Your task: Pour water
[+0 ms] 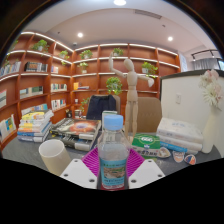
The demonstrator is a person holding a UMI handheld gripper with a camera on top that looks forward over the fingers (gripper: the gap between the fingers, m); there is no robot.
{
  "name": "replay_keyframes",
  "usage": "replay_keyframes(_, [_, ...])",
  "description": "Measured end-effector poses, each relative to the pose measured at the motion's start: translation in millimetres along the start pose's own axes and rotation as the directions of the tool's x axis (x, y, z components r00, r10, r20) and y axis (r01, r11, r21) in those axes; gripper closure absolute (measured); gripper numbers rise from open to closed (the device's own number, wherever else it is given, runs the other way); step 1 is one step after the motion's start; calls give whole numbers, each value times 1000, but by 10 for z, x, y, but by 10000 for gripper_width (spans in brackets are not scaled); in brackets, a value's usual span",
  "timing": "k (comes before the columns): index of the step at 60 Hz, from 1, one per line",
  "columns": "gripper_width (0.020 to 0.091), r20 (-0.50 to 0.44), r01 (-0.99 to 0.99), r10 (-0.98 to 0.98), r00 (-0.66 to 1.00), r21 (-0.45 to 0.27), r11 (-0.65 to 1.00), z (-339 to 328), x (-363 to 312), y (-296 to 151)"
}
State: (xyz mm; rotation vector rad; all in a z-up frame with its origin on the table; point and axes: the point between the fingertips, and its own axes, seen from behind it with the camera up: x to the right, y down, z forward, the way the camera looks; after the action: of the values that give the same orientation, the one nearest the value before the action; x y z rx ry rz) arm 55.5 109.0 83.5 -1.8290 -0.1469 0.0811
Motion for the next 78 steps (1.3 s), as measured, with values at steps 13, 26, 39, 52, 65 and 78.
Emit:
replay_keyframes(13, [778, -16, 5, -5, 1000, 30, 1000, -23, 37, 26])
replay_keyframes(26, [629, -30, -12, 12, 999, 17, 1000, -80, 70, 57])
replay_keyframes(39, [295, -75, -42, 40, 996, -22, 999, -662, 117, 201])
replay_keyframes(52, [287, -96, -67, 64, 993, -34, 997, -1485, -34, 258])
replay_keyframes(65, [284, -179, -45, 44, 983, 0, 999, -2099, -57, 204])
replay_keyframes(78, [284, -138, -38, 42, 990, 33, 999, -2376, -254, 70])
